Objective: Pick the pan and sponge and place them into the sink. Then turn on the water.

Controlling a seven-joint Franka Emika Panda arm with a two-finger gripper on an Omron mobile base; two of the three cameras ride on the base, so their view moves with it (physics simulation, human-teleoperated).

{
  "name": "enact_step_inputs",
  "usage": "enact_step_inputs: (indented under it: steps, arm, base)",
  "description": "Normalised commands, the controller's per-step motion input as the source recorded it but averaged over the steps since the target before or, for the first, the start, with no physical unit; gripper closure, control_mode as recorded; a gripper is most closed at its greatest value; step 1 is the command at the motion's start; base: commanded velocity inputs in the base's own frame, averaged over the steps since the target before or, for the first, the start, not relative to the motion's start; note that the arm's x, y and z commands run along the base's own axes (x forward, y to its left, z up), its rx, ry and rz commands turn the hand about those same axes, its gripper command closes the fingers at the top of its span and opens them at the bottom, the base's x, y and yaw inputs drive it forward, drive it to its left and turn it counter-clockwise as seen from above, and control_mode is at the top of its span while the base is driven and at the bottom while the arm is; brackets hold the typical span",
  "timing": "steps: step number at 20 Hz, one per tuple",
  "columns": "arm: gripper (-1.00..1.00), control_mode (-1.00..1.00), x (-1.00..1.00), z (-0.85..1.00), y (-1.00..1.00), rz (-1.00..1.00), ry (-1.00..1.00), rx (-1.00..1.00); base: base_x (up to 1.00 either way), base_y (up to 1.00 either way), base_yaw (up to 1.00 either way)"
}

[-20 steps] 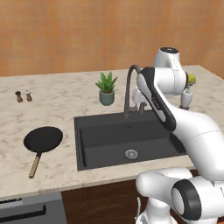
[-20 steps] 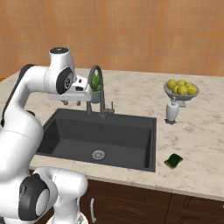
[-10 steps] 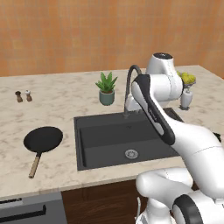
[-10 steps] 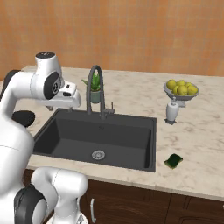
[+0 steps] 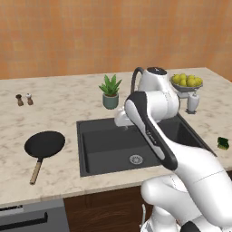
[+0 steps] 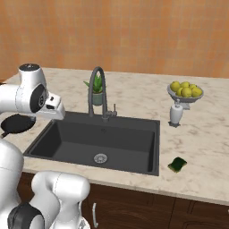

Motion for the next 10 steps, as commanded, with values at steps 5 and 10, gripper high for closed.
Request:
enact_step_inputs:
  steps: [5, 10]
  arm:
    - [-1.00, -1.00, -0.14, -0.12, 0.68, 0.00, 0.06, 0.06]
    - [-1.00, -1.00, -0.14, -0.20, 0.66, 0.00, 0.10, 0.08]
  base:
    - [0.00, 0.00, 0.00]
    - [0.00, 0.00, 0.00]
